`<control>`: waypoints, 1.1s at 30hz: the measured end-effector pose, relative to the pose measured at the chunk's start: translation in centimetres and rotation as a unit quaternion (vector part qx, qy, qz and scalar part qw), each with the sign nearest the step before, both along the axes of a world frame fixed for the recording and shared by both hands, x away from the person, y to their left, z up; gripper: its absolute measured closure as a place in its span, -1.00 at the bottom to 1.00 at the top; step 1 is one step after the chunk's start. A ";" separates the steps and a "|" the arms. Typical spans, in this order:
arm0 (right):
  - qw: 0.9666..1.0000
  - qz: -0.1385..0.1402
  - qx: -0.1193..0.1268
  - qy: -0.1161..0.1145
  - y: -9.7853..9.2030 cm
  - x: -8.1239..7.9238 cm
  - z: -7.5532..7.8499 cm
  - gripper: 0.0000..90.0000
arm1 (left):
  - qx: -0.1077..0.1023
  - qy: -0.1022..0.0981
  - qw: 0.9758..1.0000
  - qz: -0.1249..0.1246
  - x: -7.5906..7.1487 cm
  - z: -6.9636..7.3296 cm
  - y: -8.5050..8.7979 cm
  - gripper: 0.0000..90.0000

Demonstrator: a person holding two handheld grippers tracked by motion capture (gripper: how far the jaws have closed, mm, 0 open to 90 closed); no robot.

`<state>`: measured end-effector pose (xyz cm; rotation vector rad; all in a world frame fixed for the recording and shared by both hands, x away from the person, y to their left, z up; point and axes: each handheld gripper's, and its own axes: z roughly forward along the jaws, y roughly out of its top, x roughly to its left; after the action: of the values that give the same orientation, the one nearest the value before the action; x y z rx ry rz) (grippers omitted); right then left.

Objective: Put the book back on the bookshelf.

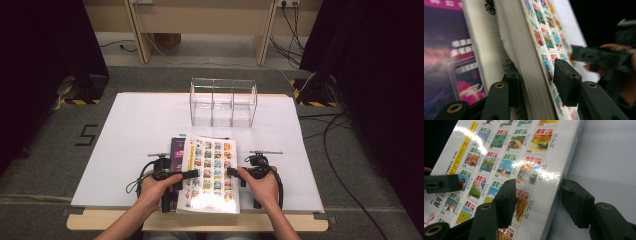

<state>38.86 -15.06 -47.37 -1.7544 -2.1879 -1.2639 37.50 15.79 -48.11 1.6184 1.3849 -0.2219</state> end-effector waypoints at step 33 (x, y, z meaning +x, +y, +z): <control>0.993 -0.026 0.084 0.078 -1.6 6.4 0.2 0.29 | 0.003 -0.052 0.998 -0.034 2.2 0.1 -0.3 0.65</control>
<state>45.31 -16.65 -47.19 -1.7883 -1.9050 -1.2354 39.65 15.51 -48.01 1.6596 1.2550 -0.1719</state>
